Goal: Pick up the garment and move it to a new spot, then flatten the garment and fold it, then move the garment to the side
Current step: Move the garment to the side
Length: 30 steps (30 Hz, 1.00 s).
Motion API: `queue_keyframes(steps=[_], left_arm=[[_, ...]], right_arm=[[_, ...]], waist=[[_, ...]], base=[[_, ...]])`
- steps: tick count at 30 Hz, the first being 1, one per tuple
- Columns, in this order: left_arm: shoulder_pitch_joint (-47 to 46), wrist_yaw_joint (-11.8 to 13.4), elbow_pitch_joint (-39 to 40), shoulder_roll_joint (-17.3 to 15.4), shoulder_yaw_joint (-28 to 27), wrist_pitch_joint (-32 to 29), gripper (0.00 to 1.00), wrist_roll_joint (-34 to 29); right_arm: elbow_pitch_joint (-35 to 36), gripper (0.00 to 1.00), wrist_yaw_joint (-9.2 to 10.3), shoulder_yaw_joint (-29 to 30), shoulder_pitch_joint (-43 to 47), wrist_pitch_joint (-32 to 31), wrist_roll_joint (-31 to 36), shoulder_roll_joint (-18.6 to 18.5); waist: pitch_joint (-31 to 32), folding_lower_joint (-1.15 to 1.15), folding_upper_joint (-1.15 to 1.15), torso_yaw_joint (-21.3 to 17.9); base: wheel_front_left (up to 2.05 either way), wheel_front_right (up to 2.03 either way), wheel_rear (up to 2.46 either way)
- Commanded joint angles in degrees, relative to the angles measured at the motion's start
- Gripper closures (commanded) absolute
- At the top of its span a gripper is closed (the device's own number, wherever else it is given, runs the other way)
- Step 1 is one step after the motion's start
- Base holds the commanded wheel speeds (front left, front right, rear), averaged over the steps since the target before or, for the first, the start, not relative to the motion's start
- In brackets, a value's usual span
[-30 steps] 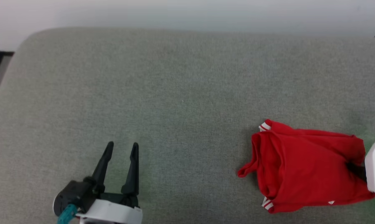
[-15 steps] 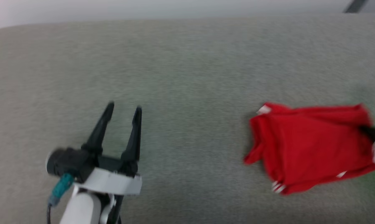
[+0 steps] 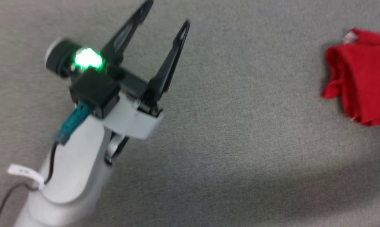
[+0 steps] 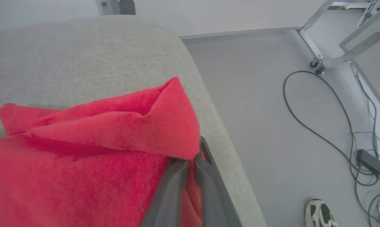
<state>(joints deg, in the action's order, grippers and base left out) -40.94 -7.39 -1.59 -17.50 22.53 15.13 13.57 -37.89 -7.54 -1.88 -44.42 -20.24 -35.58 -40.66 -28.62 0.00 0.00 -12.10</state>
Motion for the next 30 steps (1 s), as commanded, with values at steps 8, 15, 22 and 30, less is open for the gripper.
queue_keyframes(steps=[8,15,22,30], left_arm=[[-7.6,-0.1,-0.9,-1.9,2.8,0.0,0.00,1.0],[-8.8,-0.1,-1.8,-4.1,3.5,0.0,0.00,1.0],[-8.4,-0.1,-2.3,-4.8,3.7,0.0,0.00,1.0],[-2.7,0.2,-3.4,-2.2,-0.2,0.0,0.00,1.1]], right_arm=[[-9.4,1.00,0.12,1.0,-9.2,7.4,4.4,-0.4],[-18.5,1.00,0.12,-1.6,-15.1,15.7,11.3,1.7],[-27.3,0.32,0.12,-0.7,-18.9,22.5,14.6,4.0],[-29.5,0.00,0.12,-5.5,-18.7,25.8,17.0,6.4]], waist=[[-7.2,0.00,0.00,-2.6],[-8.4,0.00,0.00,-3.2],[-7.8,0.00,0.00,-3.3],[-2.8,0.00,0.00,-2.7]], base=[[0.00,0.00,0.00],[0.00,0.00,0.00],[0.00,0.00,0.00],[0.00,0.00,0.00]])
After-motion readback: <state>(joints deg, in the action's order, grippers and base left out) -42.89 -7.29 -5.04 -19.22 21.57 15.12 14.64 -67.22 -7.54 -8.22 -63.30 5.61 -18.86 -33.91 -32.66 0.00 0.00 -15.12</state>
